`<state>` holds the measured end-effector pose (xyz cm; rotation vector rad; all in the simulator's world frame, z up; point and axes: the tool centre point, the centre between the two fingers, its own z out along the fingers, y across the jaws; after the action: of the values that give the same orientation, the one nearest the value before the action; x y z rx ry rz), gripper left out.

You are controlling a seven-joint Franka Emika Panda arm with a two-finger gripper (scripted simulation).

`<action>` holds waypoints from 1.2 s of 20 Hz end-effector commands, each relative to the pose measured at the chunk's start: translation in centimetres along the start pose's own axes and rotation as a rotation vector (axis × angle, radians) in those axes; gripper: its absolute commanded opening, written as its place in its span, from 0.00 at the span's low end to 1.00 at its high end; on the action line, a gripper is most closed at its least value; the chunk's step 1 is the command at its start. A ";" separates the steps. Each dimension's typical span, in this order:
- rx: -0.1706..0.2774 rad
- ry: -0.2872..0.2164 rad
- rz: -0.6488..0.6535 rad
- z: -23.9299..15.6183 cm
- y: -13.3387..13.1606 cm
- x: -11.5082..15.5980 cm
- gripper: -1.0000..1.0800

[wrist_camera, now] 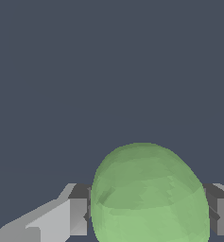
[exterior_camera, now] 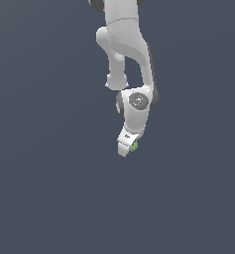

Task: Pick up the object and move it to a goal position.

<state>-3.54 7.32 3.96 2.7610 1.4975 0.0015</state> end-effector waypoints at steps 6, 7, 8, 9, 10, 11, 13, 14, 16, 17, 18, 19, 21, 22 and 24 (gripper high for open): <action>0.000 0.000 0.000 0.0 0.0 0.0 0.00; 0.000 0.000 0.000 0.0 0.0 0.0 0.00; 0.000 0.000 0.000 -0.1 -0.1 0.1 0.00; 0.000 0.000 0.000 -0.2 -0.2 0.2 0.00; 0.000 0.000 0.000 -0.4 -0.3 0.3 0.00; 0.000 0.000 0.000 -0.7 -0.5 0.5 0.00; -0.001 0.000 -0.001 -1.3 -0.9 0.9 0.00; -0.001 0.000 -0.001 -1.8 -1.2 1.2 0.00; -0.001 0.000 -0.001 -2.8 -1.9 1.9 0.00; -0.001 0.000 -0.001 -3.4 -2.3 2.3 0.00; -0.001 -0.001 -0.001 -4.1 -2.8 2.8 0.00; -0.001 -0.001 -0.001 -4.8 -3.3 3.3 0.00; -0.001 -0.001 -0.001 -6.4 -4.3 4.4 0.00; -0.001 -0.001 -0.001 -7.3 -4.9 5.0 0.00; 0.000 -0.002 -0.002 -9.0 -6.1 6.3 0.00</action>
<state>-4.95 14.61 11.64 2.7596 1.4983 -0.0002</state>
